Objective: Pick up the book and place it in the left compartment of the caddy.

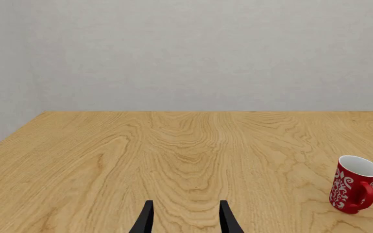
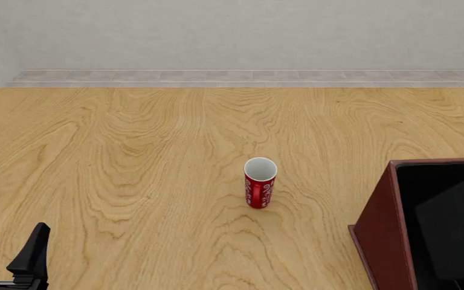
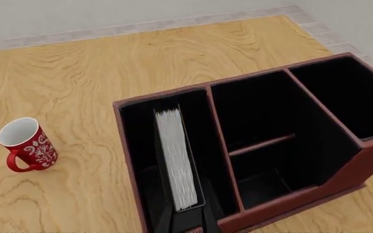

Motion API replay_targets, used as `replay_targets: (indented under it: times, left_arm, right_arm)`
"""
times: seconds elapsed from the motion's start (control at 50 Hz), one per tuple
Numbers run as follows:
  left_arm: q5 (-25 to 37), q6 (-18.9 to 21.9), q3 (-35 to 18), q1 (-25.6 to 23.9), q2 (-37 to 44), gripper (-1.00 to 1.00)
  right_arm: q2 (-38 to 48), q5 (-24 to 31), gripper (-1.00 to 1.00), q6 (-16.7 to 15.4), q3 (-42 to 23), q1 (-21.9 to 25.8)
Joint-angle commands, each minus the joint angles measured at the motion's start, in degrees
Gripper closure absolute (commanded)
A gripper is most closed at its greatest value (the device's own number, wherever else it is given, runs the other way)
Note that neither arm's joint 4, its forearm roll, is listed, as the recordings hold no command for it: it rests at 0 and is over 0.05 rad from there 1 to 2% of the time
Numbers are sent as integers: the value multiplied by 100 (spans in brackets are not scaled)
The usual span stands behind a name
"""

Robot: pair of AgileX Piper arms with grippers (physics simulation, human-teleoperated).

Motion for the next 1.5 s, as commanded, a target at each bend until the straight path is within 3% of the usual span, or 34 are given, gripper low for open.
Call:
replay_targets:
  times: [0.02,1.5]
  left_arm:
    - [0,0,0,0,0,-100]
    - [0,0,0,0,0,-100]
  right_arm:
    - [-13,-82,100,95,87,-21]
    - [-13,-811,100,122,1235,-64]
